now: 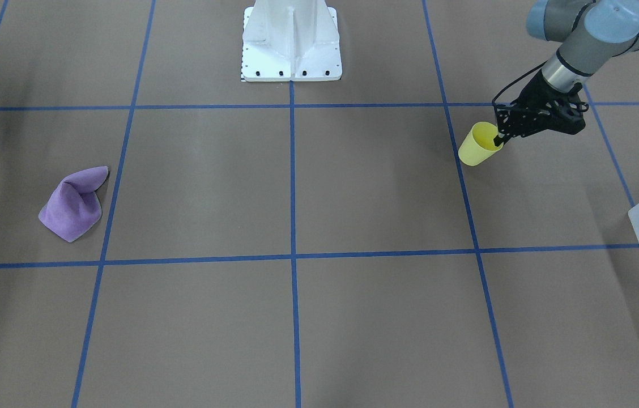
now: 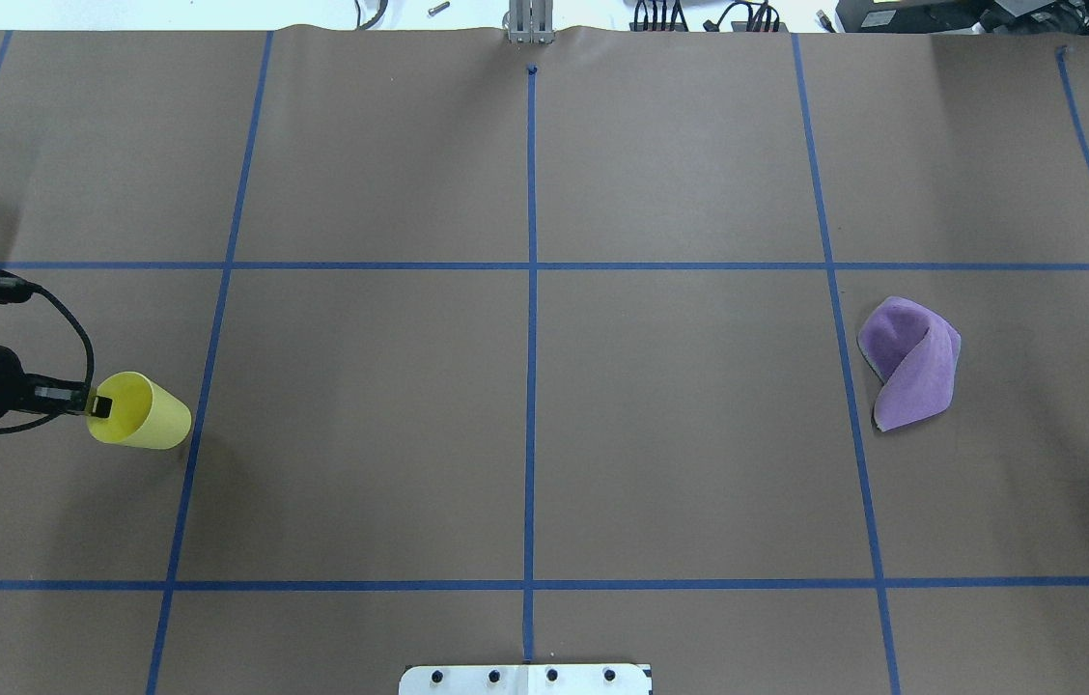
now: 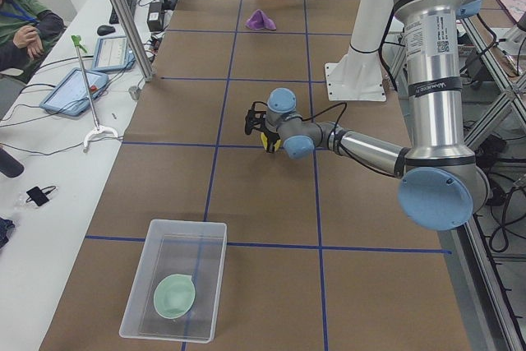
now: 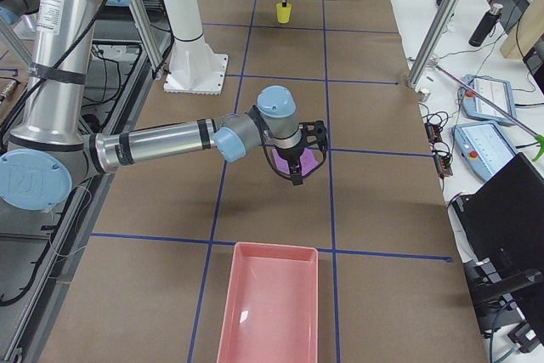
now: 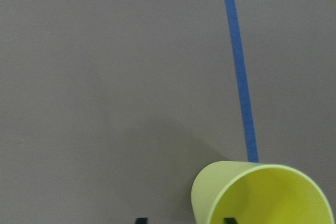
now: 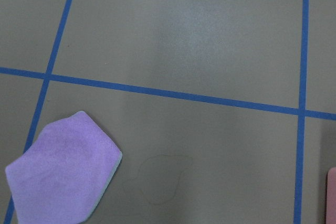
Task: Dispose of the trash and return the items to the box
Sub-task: 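Carry the yellow cup with the left gripper into the clear bin beside the bowl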
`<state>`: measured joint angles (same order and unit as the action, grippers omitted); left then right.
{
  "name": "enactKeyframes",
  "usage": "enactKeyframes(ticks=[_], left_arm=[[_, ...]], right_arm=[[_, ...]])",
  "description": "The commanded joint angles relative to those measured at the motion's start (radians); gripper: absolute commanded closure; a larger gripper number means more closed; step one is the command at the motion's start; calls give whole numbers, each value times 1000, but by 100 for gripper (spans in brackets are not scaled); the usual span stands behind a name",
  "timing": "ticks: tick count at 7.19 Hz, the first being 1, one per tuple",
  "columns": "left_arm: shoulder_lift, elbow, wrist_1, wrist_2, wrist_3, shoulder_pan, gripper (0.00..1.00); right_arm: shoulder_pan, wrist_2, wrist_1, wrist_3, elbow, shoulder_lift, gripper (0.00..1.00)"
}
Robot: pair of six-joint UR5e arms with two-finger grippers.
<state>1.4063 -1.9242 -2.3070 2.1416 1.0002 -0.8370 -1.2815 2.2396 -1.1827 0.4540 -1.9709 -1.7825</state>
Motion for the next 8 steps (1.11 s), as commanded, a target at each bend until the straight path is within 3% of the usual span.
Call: enactKeyframes(ticks=[1, 3, 4, 5, 7, 8], left_arm=[[-9, 37, 12, 143, -163, -249, 100], [22, 146, 184, 172, -517, -468, 100], [105, 201, 327, 172, -698, -584, 100], [196, 337, 409, 167, -906, -679, 100], [449, 759, 400, 162, -1139, -777, 100], [482, 853, 343, 135, -1138, -774, 100]], right_arm=[[1, 0, 0, 0, 1, 0, 0], [1, 0, 0, 2, 1, 0, 0], [1, 0, 0, 2, 1, 0, 0], [1, 0, 0, 2, 1, 0, 0], [1, 2, 0, 2, 1, 0, 0], [1, 2, 0, 2, 1, 0, 0]])
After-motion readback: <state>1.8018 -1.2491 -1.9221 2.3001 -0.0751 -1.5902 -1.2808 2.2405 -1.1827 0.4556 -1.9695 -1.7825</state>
